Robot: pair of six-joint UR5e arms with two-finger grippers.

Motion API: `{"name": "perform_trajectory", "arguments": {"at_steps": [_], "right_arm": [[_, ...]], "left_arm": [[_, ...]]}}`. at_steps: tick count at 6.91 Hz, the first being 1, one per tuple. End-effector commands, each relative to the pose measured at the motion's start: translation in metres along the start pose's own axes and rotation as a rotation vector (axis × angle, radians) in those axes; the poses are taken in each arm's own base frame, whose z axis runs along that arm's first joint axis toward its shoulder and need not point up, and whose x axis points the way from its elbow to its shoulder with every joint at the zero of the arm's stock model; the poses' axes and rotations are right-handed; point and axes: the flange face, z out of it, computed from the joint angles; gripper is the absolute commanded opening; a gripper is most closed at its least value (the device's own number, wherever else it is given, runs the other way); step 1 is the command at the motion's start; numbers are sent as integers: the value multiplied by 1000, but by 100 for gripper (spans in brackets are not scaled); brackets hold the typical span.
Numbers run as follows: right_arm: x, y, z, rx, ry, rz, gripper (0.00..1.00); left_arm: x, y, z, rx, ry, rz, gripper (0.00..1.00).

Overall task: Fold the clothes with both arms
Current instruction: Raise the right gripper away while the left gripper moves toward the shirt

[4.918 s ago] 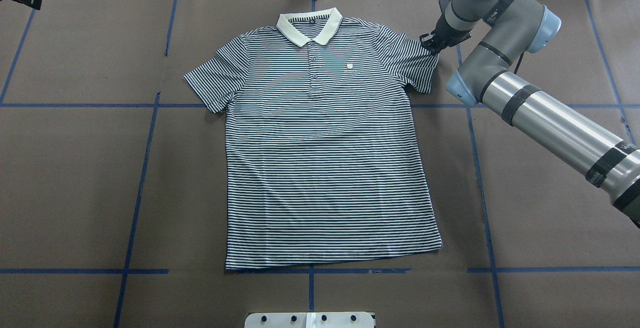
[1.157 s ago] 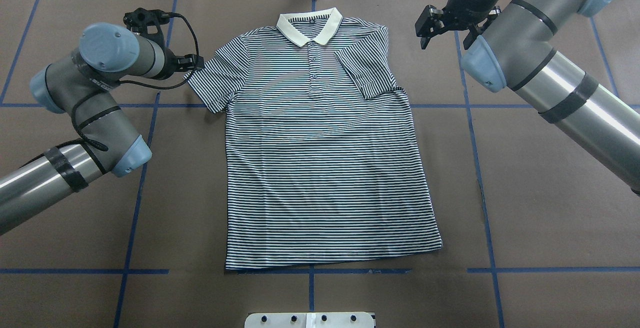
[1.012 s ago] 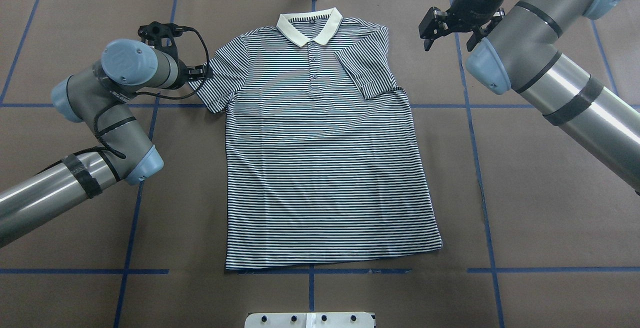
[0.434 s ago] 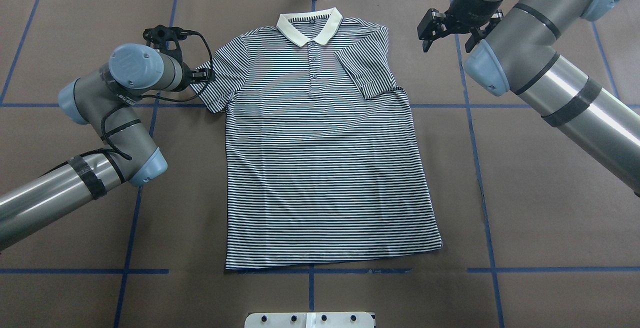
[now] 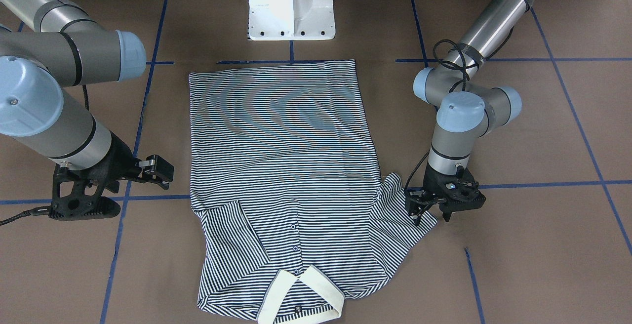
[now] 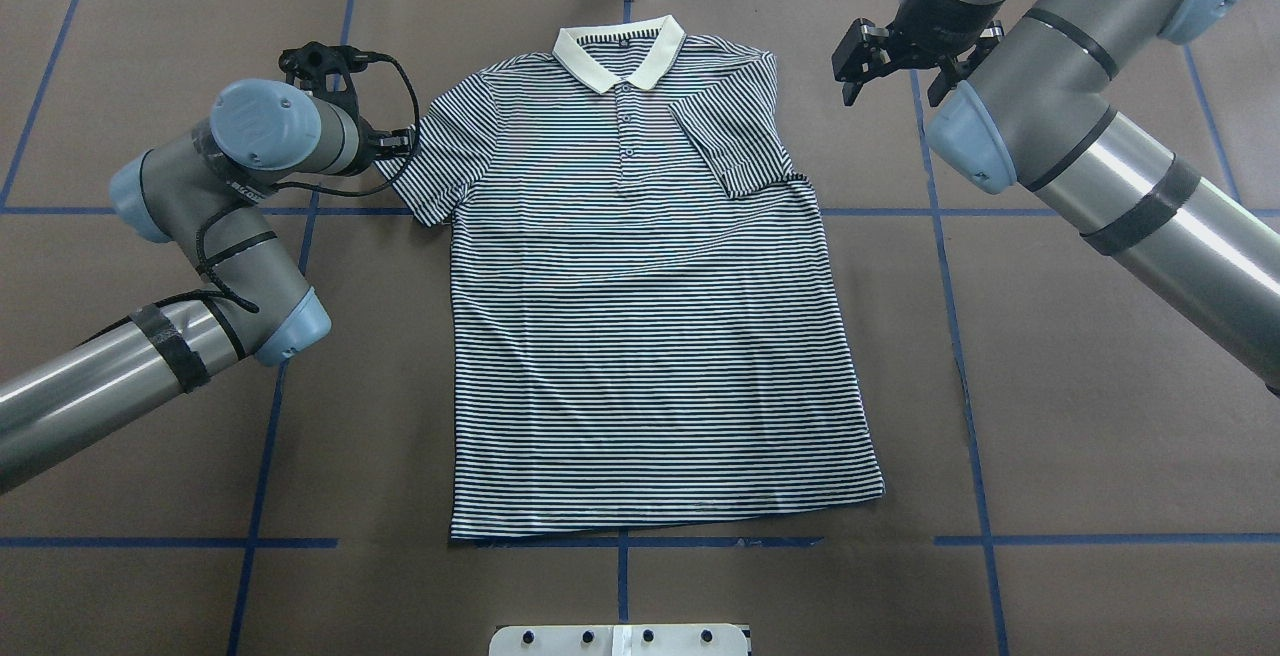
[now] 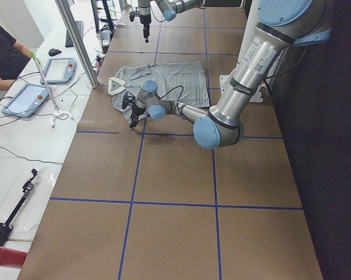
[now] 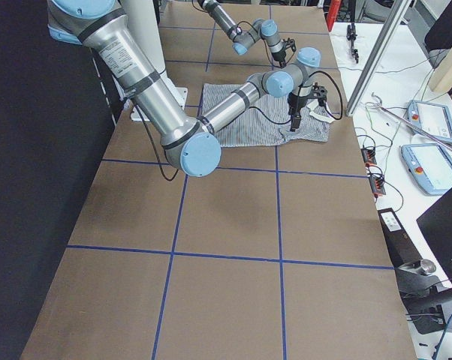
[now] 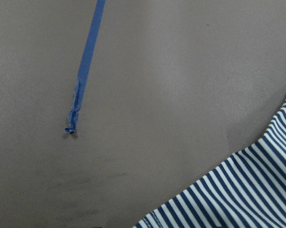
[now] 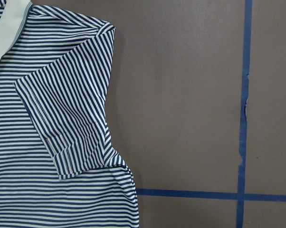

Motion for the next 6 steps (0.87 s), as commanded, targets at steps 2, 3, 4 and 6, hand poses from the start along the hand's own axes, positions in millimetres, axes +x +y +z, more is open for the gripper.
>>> {"name": "perform_trajectory", "arguments": {"at_steps": [2, 3, 4, 6], "right_arm": [[1, 1, 2, -2, 3, 0, 100], [1, 1, 2, -2, 3, 0, 100], [1, 1, 3, -3, 3, 0, 100], [2, 1, 3, -3, 4, 0, 100]], "left_arm": [[0, -2, -1, 2, 1, -1, 51], [3, -3, -2, 4, 5, -1, 48], [4, -3, -3, 3, 6, -2, 37], [9, -5, -5, -4, 6, -3, 0]]}}
